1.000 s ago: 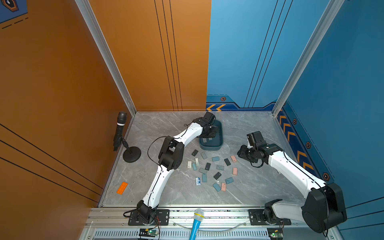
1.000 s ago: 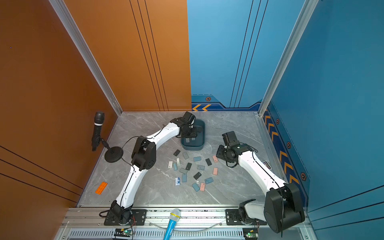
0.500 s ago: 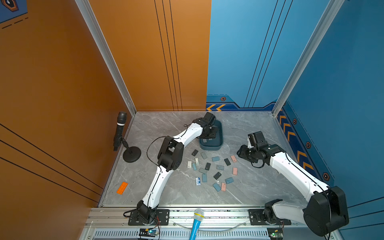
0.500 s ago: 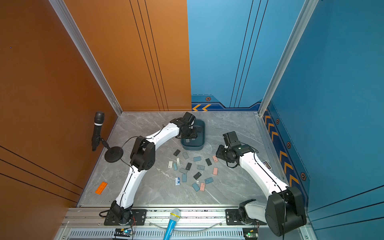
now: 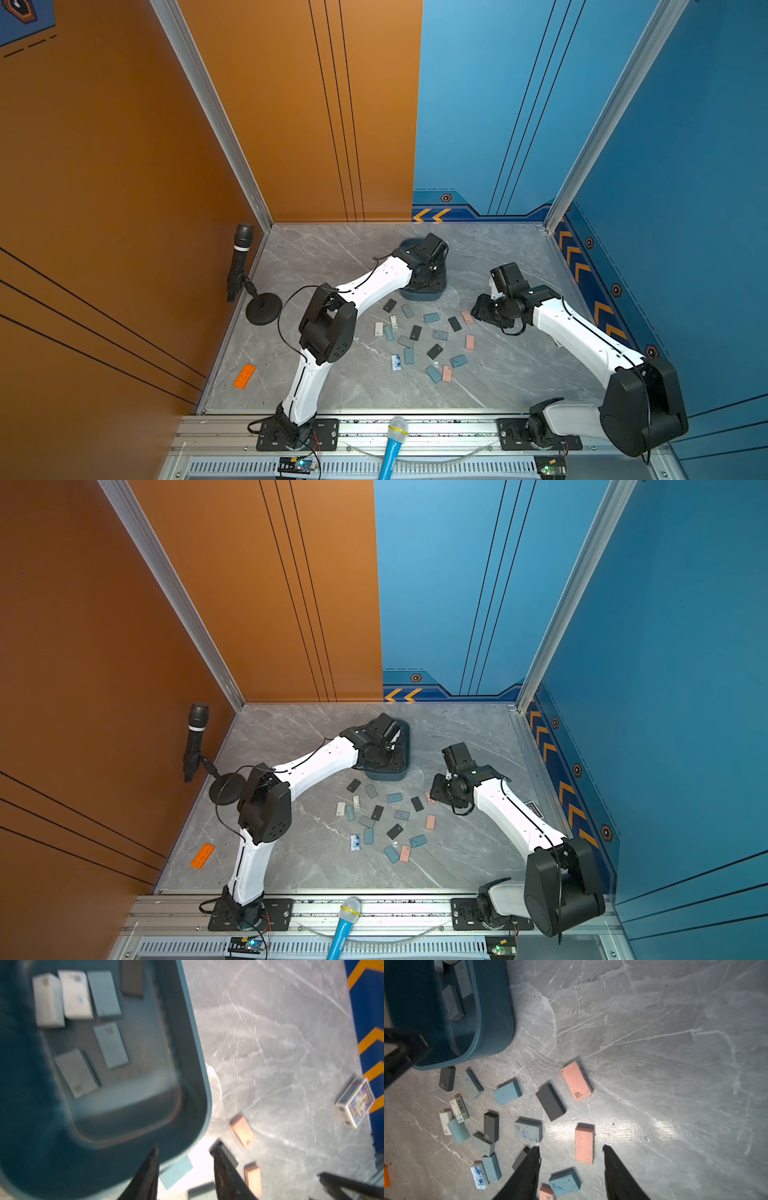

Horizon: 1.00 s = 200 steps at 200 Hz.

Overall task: Put the eraser in the storage box
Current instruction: Pick up the eraser from the center of the board.

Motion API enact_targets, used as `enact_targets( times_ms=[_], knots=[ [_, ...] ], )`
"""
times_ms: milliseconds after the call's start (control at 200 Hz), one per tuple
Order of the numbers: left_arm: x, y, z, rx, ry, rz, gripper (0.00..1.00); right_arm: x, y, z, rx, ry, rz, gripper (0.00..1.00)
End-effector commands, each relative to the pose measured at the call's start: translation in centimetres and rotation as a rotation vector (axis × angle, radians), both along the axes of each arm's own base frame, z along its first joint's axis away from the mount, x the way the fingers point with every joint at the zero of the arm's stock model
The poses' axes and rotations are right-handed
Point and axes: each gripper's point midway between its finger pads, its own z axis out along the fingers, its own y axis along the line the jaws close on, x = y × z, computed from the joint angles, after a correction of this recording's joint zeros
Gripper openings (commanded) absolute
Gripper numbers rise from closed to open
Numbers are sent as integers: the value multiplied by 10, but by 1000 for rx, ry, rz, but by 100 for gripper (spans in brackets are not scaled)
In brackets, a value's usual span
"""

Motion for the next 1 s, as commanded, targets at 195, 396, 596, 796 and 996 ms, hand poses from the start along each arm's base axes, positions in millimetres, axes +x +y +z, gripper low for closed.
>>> enact_targets(
  times_ms=[195, 396, 596, 796, 996],
  knots=[
    [-62, 24, 24, 10, -60, -80, 45, -17, 1, -14, -106, 47, 49, 57],
    [-92, 51, 32, -36, -88, -68, 45, -15, -4, -17, -165, 61, 46, 59],
    [-112, 75, 43, -69, -129, -56, 46, -5, 1, -21, -202, 79, 69, 63],
    [-123, 97, 56, -93, -169, -12, 46, 7, 7, -36, -217, 94, 95, 65],
    [-130, 115, 53, -82, -188, 30, 47, 29, 12, -48, -241, 111, 127, 65]
  ],
)
